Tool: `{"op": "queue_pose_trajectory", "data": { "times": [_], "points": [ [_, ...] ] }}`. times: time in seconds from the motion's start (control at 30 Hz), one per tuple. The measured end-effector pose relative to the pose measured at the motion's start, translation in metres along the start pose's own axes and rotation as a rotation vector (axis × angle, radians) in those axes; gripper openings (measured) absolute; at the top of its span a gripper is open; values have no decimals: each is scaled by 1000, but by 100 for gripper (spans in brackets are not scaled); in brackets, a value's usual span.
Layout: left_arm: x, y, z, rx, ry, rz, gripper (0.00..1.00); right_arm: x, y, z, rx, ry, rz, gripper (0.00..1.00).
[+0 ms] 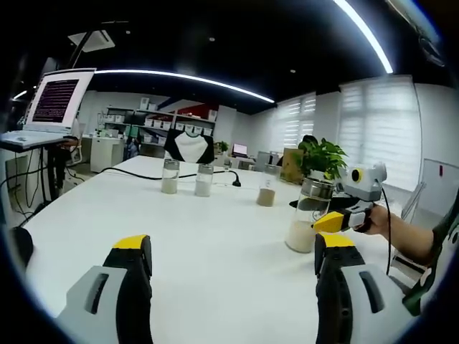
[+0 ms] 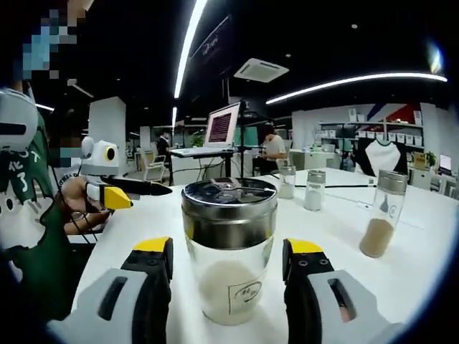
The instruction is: Rotate the seasoning bottle until the label or dispensing opening points toward the visible target arrow and the bottle remains upright within the marked orientation range
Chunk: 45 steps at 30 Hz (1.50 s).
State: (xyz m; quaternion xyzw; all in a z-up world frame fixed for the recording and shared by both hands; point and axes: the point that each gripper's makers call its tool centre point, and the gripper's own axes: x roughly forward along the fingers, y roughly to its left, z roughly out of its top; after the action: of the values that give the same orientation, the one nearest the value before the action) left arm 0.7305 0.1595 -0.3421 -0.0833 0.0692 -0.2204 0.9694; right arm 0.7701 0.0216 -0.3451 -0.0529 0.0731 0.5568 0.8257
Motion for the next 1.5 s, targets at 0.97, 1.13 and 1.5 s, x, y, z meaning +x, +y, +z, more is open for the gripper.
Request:
{"op": "queue_pose_trajectory", "data": {
  "times": [0.97,1.13,1.5],
  "points": [
    [2,-3,-1,4,7,-6,99,1,4,-5,-24,8,94,41],
    [2,-3,-2,3,11,-6,99,1,3,-5,-24,23,89,41],
    [3,-5,-4,2,16,-12,99,1,1,-6,-9,41,42,41]
  ]
}}
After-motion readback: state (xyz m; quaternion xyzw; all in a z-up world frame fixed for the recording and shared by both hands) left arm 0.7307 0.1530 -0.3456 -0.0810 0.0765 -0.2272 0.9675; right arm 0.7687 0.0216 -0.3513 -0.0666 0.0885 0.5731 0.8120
